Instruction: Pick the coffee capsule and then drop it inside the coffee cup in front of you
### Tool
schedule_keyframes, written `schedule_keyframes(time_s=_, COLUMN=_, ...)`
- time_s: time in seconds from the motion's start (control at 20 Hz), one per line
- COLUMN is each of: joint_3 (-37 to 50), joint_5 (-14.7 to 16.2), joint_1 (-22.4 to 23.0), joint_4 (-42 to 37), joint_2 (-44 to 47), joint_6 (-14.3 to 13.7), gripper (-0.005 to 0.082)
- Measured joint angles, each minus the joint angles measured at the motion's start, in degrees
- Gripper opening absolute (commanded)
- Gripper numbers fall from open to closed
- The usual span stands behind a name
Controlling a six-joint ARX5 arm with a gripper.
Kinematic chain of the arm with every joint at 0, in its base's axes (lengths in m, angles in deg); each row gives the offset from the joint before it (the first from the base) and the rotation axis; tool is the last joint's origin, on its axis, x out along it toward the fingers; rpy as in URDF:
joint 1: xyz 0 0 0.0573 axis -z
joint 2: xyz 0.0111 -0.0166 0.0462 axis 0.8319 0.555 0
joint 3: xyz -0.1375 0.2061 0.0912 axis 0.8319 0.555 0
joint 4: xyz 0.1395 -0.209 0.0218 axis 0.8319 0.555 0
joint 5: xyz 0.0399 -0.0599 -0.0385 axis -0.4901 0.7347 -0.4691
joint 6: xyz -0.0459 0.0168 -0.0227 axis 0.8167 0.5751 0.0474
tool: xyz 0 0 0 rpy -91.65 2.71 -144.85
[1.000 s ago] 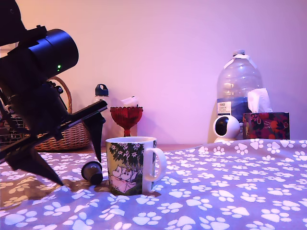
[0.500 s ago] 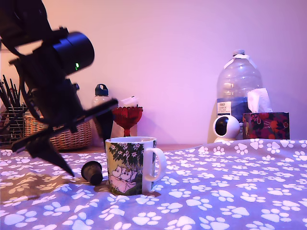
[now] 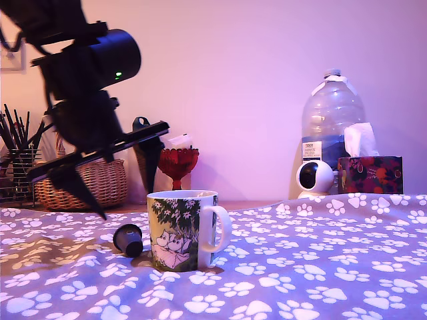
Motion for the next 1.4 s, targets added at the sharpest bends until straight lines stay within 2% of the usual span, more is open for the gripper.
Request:
schedule_keyframes(time_s=0.15, joint_3=-4.04, joint_5=0.07, joint_1=0.04, joint_4=3.48, joint_2=3.96, joint_6=-0.17, gripper=0.0583)
schedule_keyframes(time_s=0.25, joint_3=-5.57, joint_5=-0.11, joint_1=0.07, joint_4=6.54, joint_2=5.46, joint_6=-1.38, gripper=0.0583)
schedule_keyframes(time_s=0.5, joint_3=-6.08, joint_5=-1.01, joint_1=0.07, joint_4=10.64, joint_2=5.88, joint_6=-1.81, gripper=0.0583)
schedule_keyframes(time_s=0.7, joint_3=-6.08, joint_5=-1.42, joint_1=1.09, joint_4=10.16, joint_2=5.9, joint_6=-1.6, gripper=0.0583)
schedule_keyframes(time_s=0.9, joint_3=-6.54, joint_5=0.37, joint_1=2.16, joint_4=8.55, joint_2=7.65, joint_6=-0.94, gripper=0.0583)
schedule_keyframes(time_s=1.1, joint_3=-6.54, joint_5=-0.33, joint_1=2.16, joint_4=8.61, joint_2=8.13, joint_6=-0.74, gripper=0.0548)
schedule_keyframes(time_s=1.4, joint_3=-6.56, joint_5=-0.46, joint_1=1.97, joint_4=9.94, joint_2=8.13, joint_6=-0.74, gripper=0.0542)
